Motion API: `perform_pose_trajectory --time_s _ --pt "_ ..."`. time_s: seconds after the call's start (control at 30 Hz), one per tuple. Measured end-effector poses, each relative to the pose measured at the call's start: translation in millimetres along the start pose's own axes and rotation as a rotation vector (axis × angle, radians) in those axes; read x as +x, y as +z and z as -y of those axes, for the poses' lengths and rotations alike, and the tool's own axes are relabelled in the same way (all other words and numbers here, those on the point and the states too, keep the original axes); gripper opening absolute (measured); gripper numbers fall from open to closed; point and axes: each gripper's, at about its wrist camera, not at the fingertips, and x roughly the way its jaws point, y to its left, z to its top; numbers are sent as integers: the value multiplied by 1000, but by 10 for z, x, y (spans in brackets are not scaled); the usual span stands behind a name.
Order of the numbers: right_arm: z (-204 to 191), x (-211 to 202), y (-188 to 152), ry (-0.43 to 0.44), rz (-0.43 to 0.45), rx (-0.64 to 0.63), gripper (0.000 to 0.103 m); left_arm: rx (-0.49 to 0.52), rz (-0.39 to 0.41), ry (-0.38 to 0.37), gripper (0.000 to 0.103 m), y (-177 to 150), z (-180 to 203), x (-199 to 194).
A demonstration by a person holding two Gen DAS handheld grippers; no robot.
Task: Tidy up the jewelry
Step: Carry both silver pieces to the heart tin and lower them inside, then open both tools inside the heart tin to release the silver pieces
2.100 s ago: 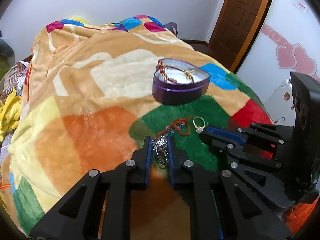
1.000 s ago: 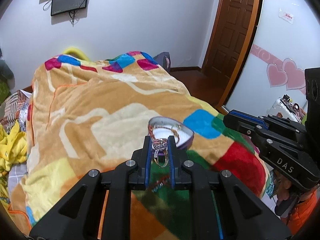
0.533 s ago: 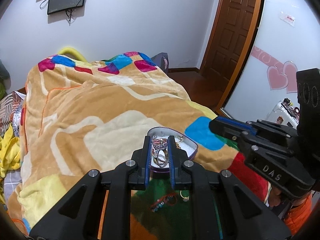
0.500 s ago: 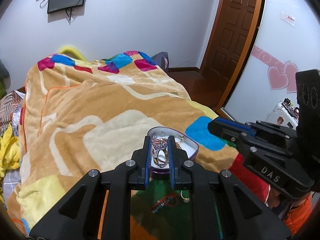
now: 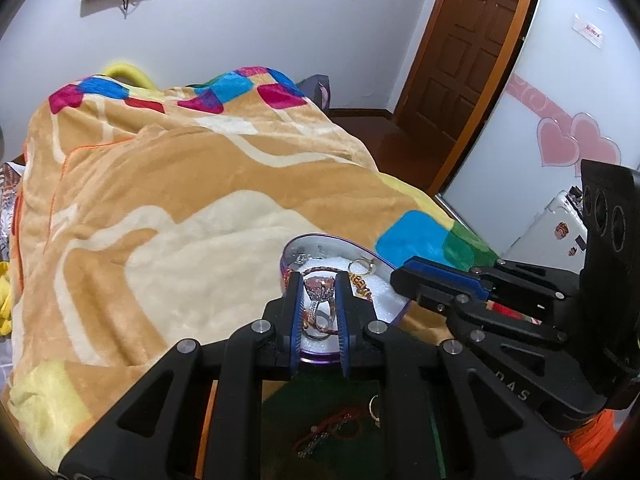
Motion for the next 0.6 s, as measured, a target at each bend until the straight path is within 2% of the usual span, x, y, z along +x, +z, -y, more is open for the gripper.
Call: perform_pose_trajectory --time_s 0.6 --pt "-10 112 0 7 -45 -28 9 31 -21 -6 14 9 69 82"
